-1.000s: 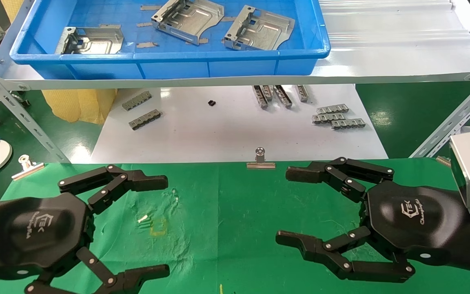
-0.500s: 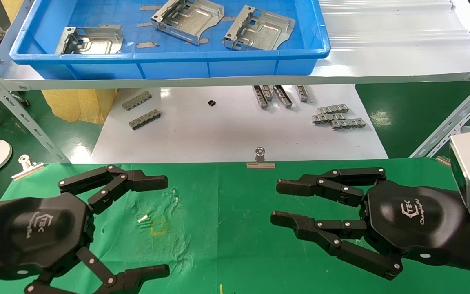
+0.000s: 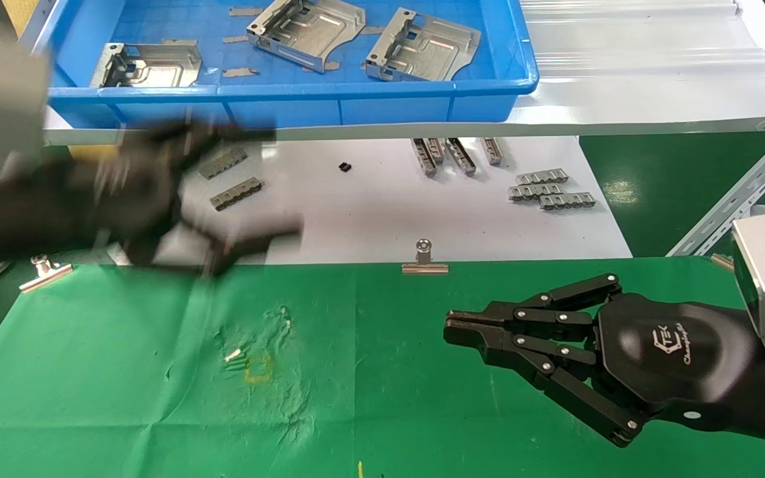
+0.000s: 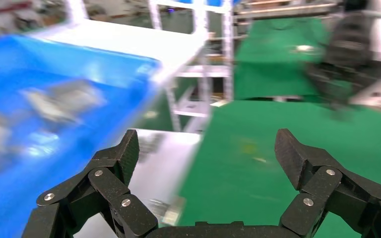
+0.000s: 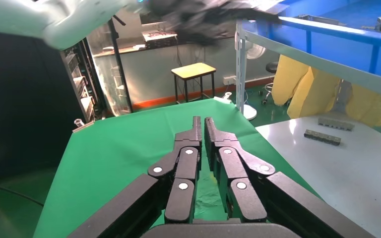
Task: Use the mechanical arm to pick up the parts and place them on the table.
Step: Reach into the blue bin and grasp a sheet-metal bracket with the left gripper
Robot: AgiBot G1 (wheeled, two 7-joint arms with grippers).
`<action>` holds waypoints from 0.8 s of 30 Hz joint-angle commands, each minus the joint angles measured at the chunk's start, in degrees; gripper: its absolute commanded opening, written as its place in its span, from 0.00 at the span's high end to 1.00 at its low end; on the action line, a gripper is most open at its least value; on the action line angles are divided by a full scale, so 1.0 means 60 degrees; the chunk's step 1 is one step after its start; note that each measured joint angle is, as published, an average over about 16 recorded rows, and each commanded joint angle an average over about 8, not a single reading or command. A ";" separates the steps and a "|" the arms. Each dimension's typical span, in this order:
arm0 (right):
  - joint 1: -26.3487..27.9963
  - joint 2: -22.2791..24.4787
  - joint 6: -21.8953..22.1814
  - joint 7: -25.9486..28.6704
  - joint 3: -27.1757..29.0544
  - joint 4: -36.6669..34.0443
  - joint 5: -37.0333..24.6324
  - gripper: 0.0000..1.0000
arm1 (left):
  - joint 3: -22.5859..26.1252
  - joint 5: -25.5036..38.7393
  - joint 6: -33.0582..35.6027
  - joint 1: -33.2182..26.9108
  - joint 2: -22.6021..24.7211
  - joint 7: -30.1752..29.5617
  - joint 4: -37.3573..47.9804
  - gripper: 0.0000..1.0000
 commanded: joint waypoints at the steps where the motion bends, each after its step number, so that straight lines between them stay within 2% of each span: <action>1: 0.0000 0.0000 0.0000 0.0000 0.0000 0.0000 0.0000 1.00 | 0.0231 0.0549 -0.0043 -0.0952 0.0469 0.0108 0.0842 0.00; 7: 0.0000 0.0000 0.0000 0.0000 0.0000 0.0000 0.0000 1.00 | 0.0819 0.2224 -0.2349 -0.3175 0.2325 0.0866 0.4335 0.00; 12: 0.0000 0.0000 0.0000 0.0000 0.0000 0.0000 0.0000 1.00 | 0.1198 0.3121 -0.4265 -0.4242 0.3618 0.1273 0.6464 0.00; 13: 0.0000 0.0000 0.0000 0.0000 0.0000 0.0000 0.0000 1.00 | 0.1244 0.3219 -0.4545 -0.4387 0.3818 0.1329 0.6788 0.03; 20: 0.0000 0.0000 0.0000 0.0000 0.0000 0.0000 0.0000 1.00 | 0.1358 0.3460 -0.5751 -0.4966 0.4728 0.1424 0.8249 0.89; 21: 0.0000 0.0000 0.0000 0.0000 0.0000 0.0000 0.0000 1.00 | 0.1360 0.3464 -0.5847 -0.5007 0.4797 0.1397 0.8368 0.98; 24: 0.0000 0.0000 0.0000 0.0000 0.0000 0.0000 0.0000 1.00 | 0.1373 0.3482 -0.6066 -0.5094 0.4940 0.1280 0.8642 1.00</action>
